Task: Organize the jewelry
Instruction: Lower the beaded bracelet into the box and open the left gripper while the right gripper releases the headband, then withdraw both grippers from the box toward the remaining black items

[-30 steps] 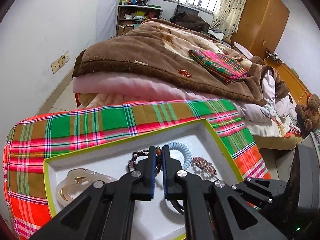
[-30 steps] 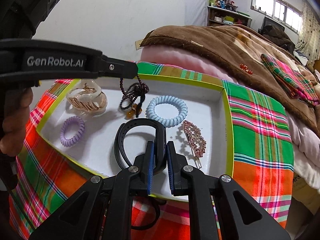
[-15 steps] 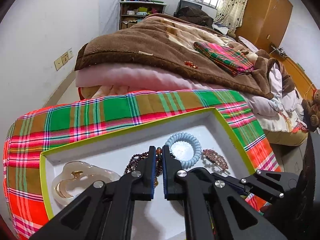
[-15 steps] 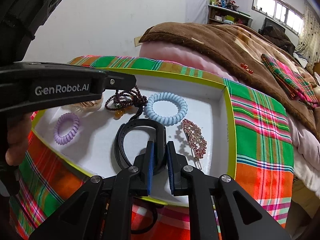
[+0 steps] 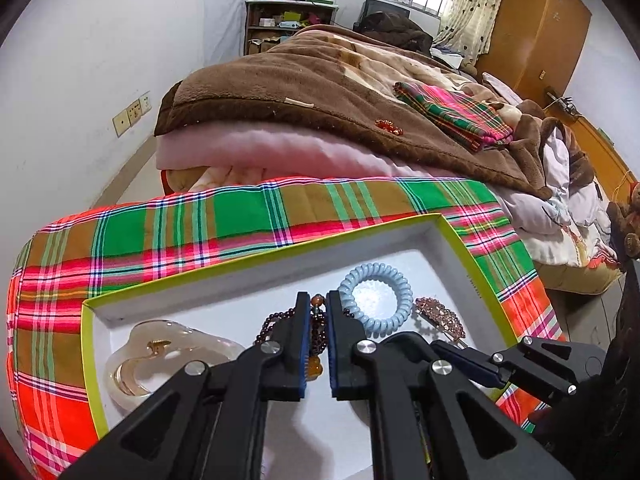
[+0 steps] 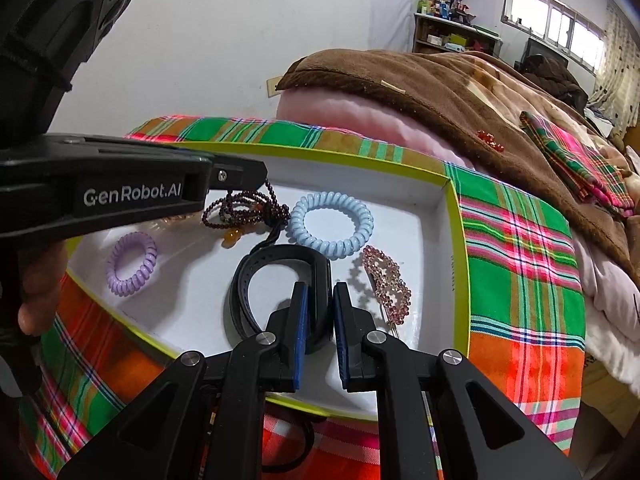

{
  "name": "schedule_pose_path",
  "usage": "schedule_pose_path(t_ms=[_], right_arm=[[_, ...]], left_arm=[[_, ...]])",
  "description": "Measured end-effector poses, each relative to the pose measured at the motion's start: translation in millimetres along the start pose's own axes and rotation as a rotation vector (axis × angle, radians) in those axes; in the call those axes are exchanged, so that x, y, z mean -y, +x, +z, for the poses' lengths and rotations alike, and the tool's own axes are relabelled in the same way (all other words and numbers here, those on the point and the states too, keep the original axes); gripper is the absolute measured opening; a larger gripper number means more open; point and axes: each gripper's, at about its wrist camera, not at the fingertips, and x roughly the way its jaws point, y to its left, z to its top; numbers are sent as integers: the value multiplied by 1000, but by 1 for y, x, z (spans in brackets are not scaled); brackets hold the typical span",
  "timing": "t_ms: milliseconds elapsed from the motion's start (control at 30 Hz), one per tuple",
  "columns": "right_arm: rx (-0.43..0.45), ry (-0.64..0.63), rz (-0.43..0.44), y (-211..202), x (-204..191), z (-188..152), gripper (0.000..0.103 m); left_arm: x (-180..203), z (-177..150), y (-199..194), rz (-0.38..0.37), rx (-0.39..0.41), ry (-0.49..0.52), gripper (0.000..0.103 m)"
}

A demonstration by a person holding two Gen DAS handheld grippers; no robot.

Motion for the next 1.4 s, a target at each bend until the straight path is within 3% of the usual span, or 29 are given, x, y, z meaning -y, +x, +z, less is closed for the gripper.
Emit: schedule_pose_path(t_ms=[433,567,633,700,733,833,1400], right_arm=[[8,8,-6,-3,0,1,15],[11,14,-4,-3,1,1,17],[16,20,-5,-4,1,1,20],[19,27,-4,-6,2,1,34],[21,30,-3,-6,3,1,35],[30,39,1,-10,5,1,35],[69,44,-16,-30,4,0,35]], left_arm=[[-2,1,-2,12,5,-9,32],[-3,2,-3,10,11,-8,45],[-4,2,-4,6,14,-15,46],[-4,2,-6,6,15,-17,47],[-4,2,-7,8,16,-16,48],[-2,2,-11,5,23,-14,53],[2,-9,-41,25,69,-39,58]])
